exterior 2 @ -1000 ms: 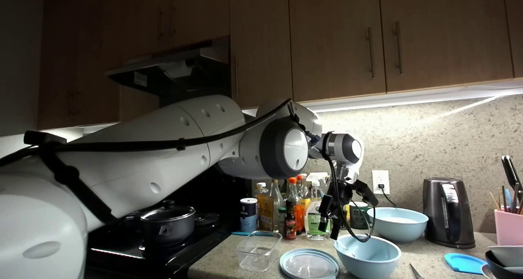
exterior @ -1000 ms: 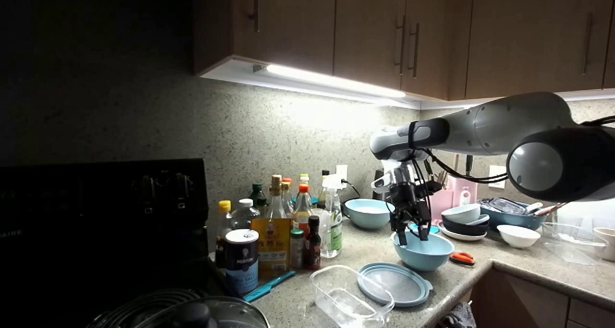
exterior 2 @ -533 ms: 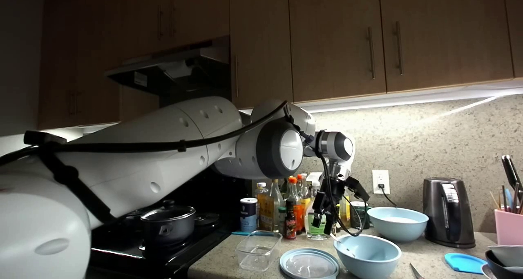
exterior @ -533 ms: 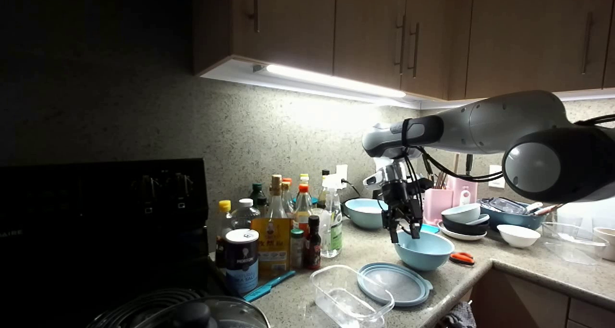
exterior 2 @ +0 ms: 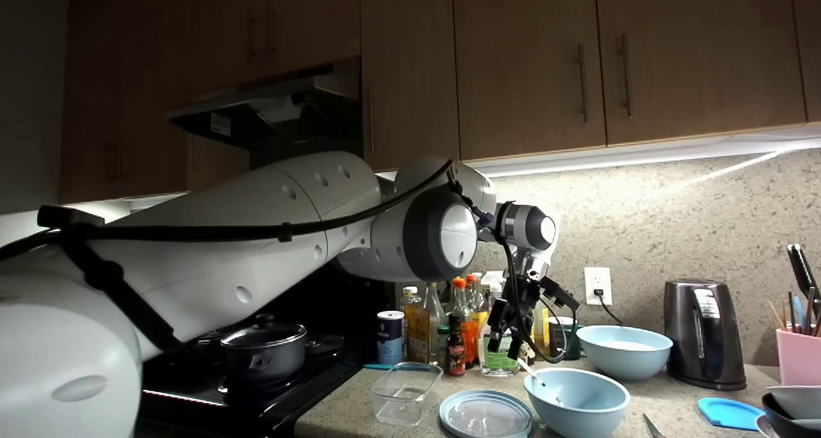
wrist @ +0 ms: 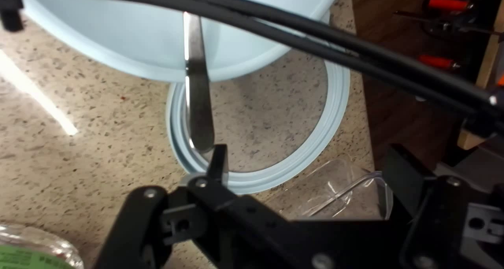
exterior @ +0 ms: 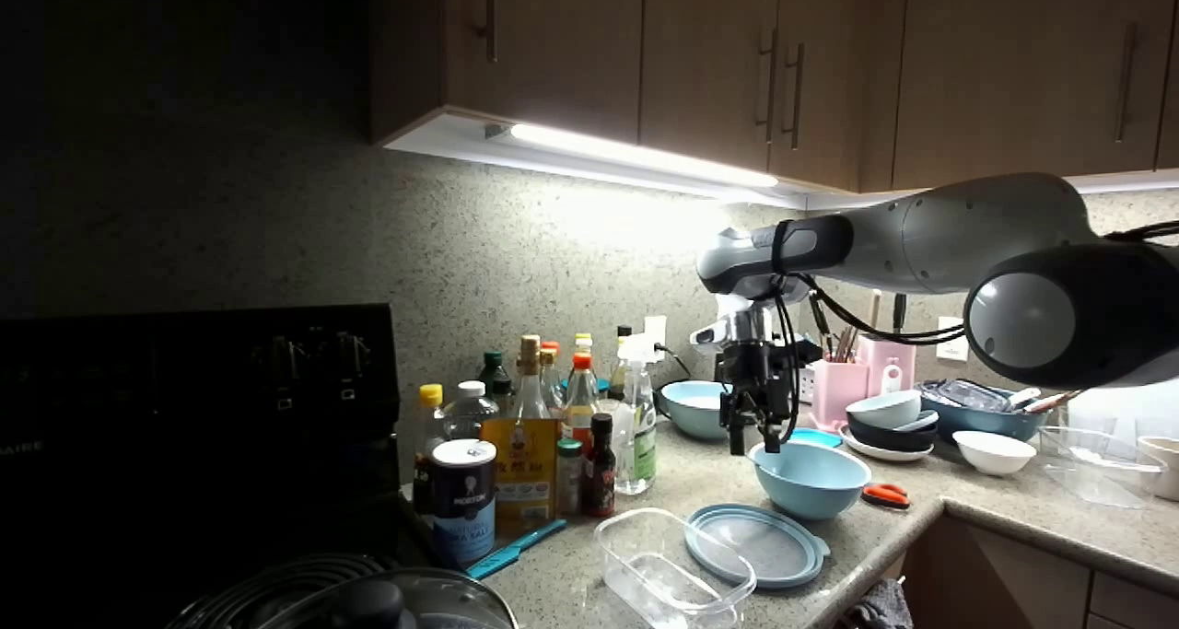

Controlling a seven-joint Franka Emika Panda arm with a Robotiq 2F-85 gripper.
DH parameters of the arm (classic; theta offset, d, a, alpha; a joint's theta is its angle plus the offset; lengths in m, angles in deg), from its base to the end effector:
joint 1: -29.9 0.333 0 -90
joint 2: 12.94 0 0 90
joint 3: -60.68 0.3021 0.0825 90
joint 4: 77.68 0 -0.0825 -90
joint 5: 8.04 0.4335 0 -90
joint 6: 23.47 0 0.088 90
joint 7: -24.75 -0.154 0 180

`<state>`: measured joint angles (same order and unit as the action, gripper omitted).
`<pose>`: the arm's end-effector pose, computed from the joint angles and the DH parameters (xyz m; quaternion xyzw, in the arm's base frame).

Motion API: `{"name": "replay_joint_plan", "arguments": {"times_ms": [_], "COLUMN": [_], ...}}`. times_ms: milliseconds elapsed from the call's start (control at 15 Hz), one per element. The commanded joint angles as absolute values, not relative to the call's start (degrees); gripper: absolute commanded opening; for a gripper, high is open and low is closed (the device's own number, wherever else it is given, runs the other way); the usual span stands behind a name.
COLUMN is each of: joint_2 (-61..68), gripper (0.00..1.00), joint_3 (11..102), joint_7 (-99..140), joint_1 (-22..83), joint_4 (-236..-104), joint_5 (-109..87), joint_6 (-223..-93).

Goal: Take the spoon out of the bowl

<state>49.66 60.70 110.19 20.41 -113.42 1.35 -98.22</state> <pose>0.7606 -0.0986 0.2435 -0.7659 -0.6043 0.0774 0.2054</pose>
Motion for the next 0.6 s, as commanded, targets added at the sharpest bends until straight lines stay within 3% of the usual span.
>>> {"name": "replay_joint_plan", "arguments": {"times_ms": [0,533], "joint_2": [48.4,51.7], "gripper": [1.0,1.0], "joint_3": [61.0,60.3], "joint_7": [106.6,99.2], "joint_1": [20.1,18.4], "joint_4": [-113.5,-111.3], "joint_5": [3.3,4.0], "joint_6": [-101.2,-102.9]}}
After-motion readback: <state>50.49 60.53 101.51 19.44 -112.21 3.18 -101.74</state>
